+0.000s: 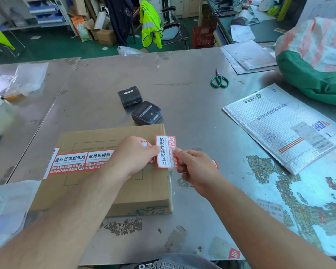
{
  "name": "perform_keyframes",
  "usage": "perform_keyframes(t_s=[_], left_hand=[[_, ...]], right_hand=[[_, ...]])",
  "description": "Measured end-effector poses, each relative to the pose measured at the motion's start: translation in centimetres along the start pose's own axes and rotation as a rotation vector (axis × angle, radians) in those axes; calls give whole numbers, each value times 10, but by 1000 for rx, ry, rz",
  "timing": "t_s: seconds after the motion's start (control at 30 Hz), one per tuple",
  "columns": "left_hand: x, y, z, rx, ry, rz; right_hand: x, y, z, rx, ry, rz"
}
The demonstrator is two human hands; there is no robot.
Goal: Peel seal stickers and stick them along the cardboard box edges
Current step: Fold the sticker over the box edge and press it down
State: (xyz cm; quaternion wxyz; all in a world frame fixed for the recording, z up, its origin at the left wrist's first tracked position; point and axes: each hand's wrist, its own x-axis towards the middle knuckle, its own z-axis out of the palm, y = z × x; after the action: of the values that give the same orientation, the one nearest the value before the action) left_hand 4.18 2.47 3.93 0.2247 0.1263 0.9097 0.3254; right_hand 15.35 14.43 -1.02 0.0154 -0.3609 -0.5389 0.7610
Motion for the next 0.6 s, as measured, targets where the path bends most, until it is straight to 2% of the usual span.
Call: perform_keyframes(t_s=[0.6], left_hand=[[3, -6, -1, 159, -18, 41]], right_hand=[[10, 14, 5, 3, -20, 43]])
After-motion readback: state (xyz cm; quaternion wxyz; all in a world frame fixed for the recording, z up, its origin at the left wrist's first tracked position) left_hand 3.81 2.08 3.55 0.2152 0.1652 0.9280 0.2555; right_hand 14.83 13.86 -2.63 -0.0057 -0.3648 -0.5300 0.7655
